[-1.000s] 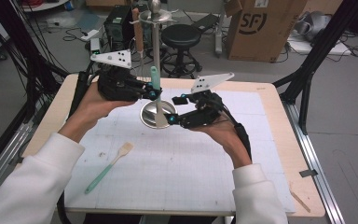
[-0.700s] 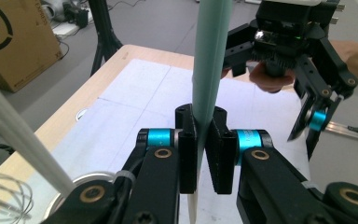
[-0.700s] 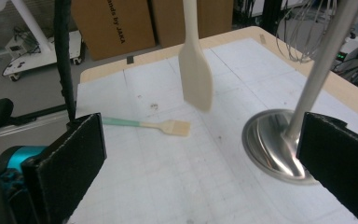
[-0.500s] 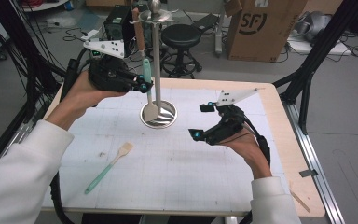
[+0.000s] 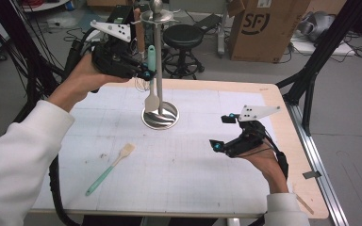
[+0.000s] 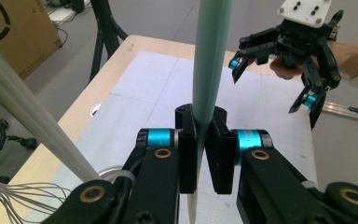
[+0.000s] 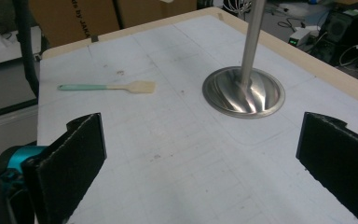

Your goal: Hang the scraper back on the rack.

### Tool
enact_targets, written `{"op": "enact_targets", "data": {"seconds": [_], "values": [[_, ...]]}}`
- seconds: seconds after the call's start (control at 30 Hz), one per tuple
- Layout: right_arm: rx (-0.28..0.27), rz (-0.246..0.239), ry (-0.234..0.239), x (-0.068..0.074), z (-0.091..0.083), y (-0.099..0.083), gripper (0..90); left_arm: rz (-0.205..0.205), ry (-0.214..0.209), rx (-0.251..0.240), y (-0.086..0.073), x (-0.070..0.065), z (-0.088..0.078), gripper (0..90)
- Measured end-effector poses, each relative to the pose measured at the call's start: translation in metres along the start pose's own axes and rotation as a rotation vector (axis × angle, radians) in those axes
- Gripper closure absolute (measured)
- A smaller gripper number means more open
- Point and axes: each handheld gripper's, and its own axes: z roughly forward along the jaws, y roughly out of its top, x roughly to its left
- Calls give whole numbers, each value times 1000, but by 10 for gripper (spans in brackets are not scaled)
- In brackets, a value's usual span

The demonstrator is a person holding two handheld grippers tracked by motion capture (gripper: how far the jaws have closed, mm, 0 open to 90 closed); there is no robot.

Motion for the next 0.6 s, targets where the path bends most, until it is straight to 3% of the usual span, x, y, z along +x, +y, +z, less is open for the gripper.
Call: {"op": "enact_targets", "data": {"seconds": [0.1, 0.6], "values": [[-6, 8, -14, -2, -3, -7, 0, 9, 4, 14, 4, 5, 0, 836], [-28, 17, -42, -4, -10, -33, 0, -24, 19, 37, 28, 20, -3, 836]]}}
